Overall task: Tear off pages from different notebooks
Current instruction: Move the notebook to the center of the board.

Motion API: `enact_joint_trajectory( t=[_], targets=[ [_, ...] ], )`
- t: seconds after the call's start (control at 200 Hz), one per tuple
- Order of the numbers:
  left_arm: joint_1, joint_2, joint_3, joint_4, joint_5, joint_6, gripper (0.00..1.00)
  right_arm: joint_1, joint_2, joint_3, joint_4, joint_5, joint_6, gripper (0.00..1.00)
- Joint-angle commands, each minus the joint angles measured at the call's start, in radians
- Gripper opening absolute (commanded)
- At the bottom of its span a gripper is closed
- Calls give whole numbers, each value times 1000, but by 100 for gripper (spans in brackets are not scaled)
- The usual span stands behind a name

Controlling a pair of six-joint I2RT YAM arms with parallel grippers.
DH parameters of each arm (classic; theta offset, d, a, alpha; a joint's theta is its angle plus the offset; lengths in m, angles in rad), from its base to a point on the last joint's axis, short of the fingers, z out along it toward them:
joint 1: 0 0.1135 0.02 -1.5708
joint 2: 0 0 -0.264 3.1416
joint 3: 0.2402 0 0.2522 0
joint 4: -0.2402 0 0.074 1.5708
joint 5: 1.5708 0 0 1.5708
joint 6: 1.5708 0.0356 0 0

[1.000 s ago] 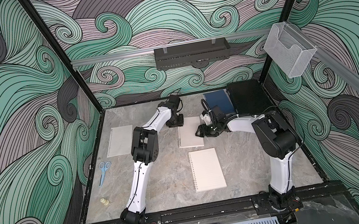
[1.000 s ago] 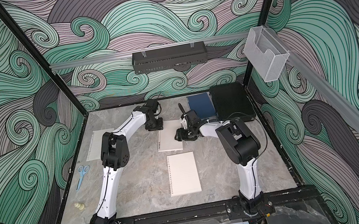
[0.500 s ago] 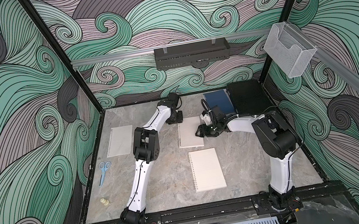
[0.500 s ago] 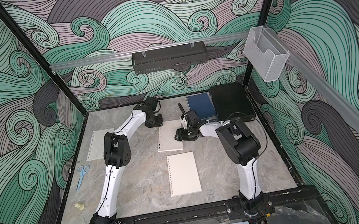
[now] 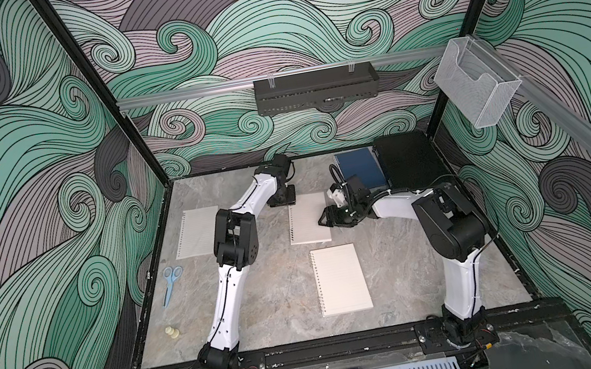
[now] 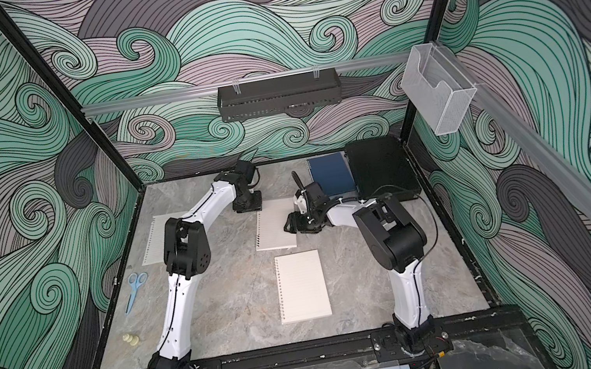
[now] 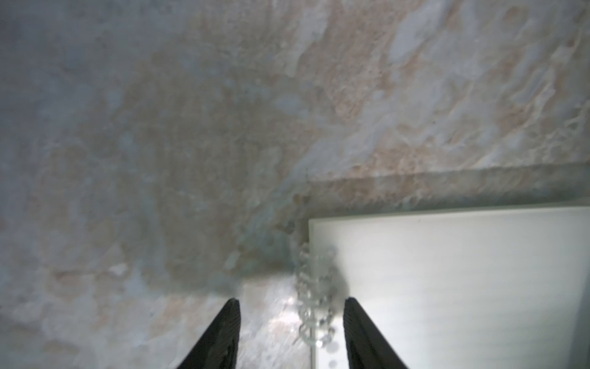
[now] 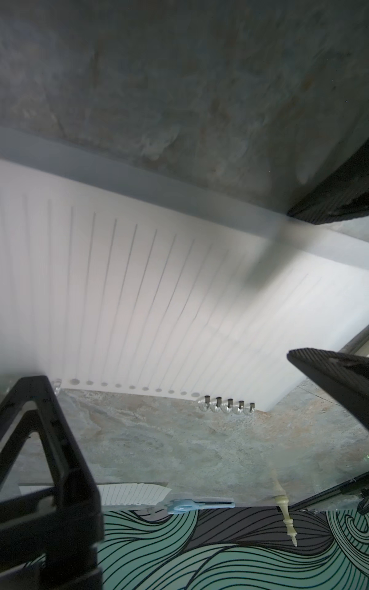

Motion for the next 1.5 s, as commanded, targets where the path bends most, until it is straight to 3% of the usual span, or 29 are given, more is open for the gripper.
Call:
enact_joint_trajectory(
  t=[0.0,0.15,0.175,0.195,0.43,0.771,1.181,1.316,1.496],
  targets=[
    [7,-128,-65,-1,-56,-6,54,20,35,22,9,-32,21,63],
    [8,-193,-132,6,-54,-10,56,30,44,41,19,-48,31,63],
    [7,-196,-133,-3,-50,-11,66,30,44,43,19,-47,31,63],
    [5,-198,-137,-9,-47,-12,68,29,43,43,18,-47,31,63],
    [-6,-250,-289,13,-28,-10,68,19,2,30,-7,-20,4,65],
    [-7,-274,-452,86,117,-28,64,4,-12,16,-8,-16,4,66],
    [-7,-251,-458,113,185,-35,48,2,13,15,28,-52,34,63],
    [-7,-247,-464,136,241,-48,47,2,29,19,43,-64,46,63],
    [8,-219,-438,128,187,-61,45,2,39,28,56,-74,55,62]
  ],
)
